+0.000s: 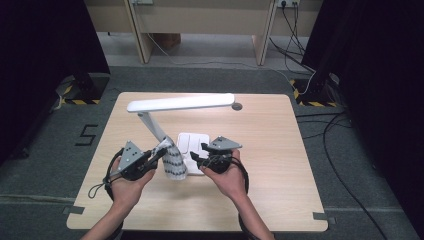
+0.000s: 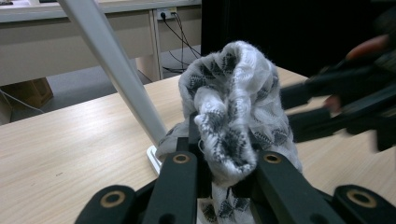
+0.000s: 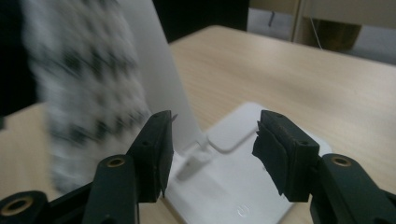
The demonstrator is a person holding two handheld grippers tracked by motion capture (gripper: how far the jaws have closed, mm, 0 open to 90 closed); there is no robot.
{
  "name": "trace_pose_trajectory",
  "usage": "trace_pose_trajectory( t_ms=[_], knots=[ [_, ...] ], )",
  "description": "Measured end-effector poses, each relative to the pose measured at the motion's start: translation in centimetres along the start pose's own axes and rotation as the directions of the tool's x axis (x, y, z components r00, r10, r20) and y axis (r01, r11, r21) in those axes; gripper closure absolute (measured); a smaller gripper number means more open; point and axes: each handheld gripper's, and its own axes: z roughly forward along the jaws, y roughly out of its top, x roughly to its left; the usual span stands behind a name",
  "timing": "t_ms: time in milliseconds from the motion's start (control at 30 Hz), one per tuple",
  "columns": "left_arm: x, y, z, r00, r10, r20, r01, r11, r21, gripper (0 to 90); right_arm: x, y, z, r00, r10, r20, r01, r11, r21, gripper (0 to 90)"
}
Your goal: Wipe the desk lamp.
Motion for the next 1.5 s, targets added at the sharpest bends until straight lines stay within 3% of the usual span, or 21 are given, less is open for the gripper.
trace_pose_trajectory(
  t_ms=[100, 200, 300, 567, 667, 833, 900, 1033, 1133, 1233, 1300, 1367, 1500],
  knots=[
    [-0.3, -0.1, 0.5, 1.0000, -0.007, 0.007, 0.007, 0.9999, 0.008, 82.3, 1.3, 1.2, -1.3, 0.9979, -0.028, -0.059, 0.026, 0.999, -0.031, 41.8],
    [-0.6, -0.1, 0.9, 0.9999, 0.002, 0.012, -0.002, 0.9999, 0.014, 82.3, 2.7, 1.6, -1.4, 0.9915, -0.070, -0.110, 0.068, 0.997, -0.021, 39.2],
    [-0.8, -0.2, 1.2, 0.9999, 0.002, 0.015, -0.002, 0.9999, 0.014, 82.3, 3.6, 1.5, -0.9, 0.9874, -0.106, -0.118, 0.106, 0.994, -0.001, 38.7],
    [-1.1, -0.1, 1.3, 0.9993, -0.014, 0.036, 0.014, 0.9999, 0.004, 82.3, 4.3, 1.0, 0.8, 0.9821, -0.172, -0.077, 0.174, 0.984, 0.029, 42.9],
    [-1.3, 0.1, 1.1, 0.9988, -0.016, 0.046, 0.016, 0.9999, -0.002, 82.3, 4.3, 0.9, 1.3, 0.9798, -0.196, -0.043, 0.197, 0.979, 0.042, 51.1],
    [-1.2, 0.0, 1.0, 0.9984, -0.025, 0.052, 0.026, 0.9996, -0.007, 82.0, 4.0, 0.9, 1.2, 0.9777, -0.208, -0.028, 0.209, 0.977, 0.040, 75.9],
    [-1.1, 0.0, 1.0, 0.9981, -0.030, 0.054, 0.030, 0.9995, -0.009, 81.1, 3.9, 1.0, 1.1, 0.9779, -0.207, -0.028, 0.208, 0.977, 0.036, 79.5],
    [-0.8, -0.1, 1.0, 0.9976, -0.038, 0.059, 0.039, 0.9992, -0.013, 69.7, 3.5, 1.2, 0.8, 0.9810, -0.193, -0.022, 0.193, 0.980, 0.042, 81.0],
    [-0.9, -0.4, 0.7, 0.9985, -0.023, 0.050, 0.023, 0.9997, -0.010, 55.3, 3.4, 1.5, 0.6, 0.9814, -0.192, -0.001, 0.192, 0.979, 0.063, 81.0],
    [-0.9, -1.1, -0.1, 0.9981, 0.004, 0.061, -0.004, 1.0000, 0.009, 47.3, 3.1, 1.7, 0.6, 0.9796, -0.200, 0.020, 0.198, 0.978, 0.070, 80.8],
    [-0.8, -1.7, -0.9, 0.9973, 0.039, 0.062, -0.041, 0.9990, 0.019, 47.6, 2.9, 1.9, 0.6, 0.9800, -0.196, 0.036, 0.192, 0.978, 0.081, 80.7],
    [-0.6, -2.6, -1.7, 0.9969, 0.050, 0.060, -0.052, 0.9980, 0.034, 49.0, 2.7, 2.1, 0.6, 0.9801, -0.193, 0.046, 0.189, 0.978, 0.085, 80.6],
    [0.8, -4.5, -2.4, 0.9989, 0.032, 0.034, -0.035, 0.9959, 0.083, 54.5, 2.6, 3.1, 0.7, 0.9786, -0.194, 0.069, 0.187, 0.978, 0.091, 80.1]
  ],
)
